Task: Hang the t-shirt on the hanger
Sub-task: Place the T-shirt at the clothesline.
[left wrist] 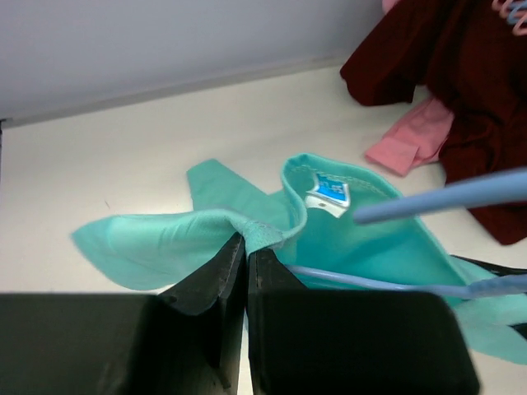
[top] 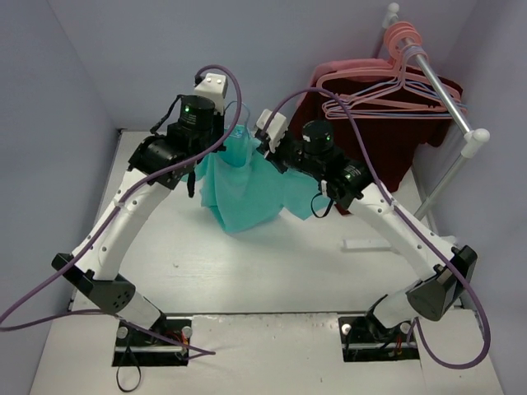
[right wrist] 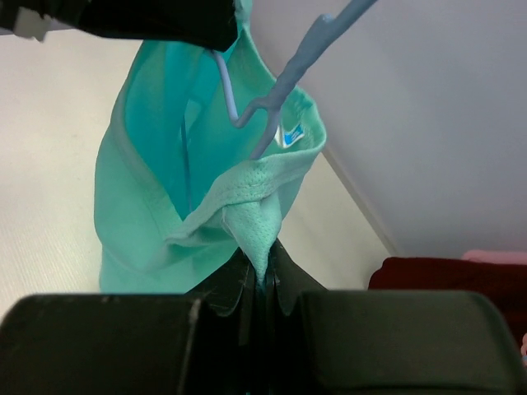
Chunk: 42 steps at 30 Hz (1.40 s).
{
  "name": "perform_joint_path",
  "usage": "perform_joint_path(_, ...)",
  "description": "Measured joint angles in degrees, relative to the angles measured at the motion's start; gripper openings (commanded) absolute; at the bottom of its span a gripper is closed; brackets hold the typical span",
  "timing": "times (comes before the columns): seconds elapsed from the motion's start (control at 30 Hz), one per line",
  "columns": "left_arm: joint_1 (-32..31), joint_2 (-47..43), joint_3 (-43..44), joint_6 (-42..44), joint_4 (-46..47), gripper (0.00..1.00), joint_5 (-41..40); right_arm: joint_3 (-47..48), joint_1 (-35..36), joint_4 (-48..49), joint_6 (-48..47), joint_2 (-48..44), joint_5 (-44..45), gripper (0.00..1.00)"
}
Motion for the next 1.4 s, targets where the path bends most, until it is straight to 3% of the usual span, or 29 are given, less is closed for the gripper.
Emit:
perform_joint_path(0.4, 0.0, -10.13, -19.11, -3.27, 14.54, 0.0, 5.71, -11.12, 0.01, 7.17, 5.43, -6.84, 2.11, 0.0)
perform_joint_path(0.6, -0.17, -13.11, -22.05, -3.39, 18.5, 0.01, 9.86, -15.67, 0.01, 14.79, 7.27, -8.33, 2.77, 0.0)
perform_joint_path(0.83, -0.17, -11.79, -18.5, -1.94, 18.01, 0.31, 12.33, -16.04, 0.01, 19.93, 7.73, -8.7, 3.13, 0.0)
perform_joint_path(1.0, -0.17, -11.64, -15.61, 0.18, 18.54, 0.47, 13.12, -14.01, 0.01, 22.29, 7.58, -8.43, 3.05, 0.0)
perform_joint_path(1.4, -0.17, -12.04, -14.21, 3.4, 21.13, 0.49, 23.53, -13.77, 0.01, 23.73, 7.12, -8.1, 3.09, 0.0)
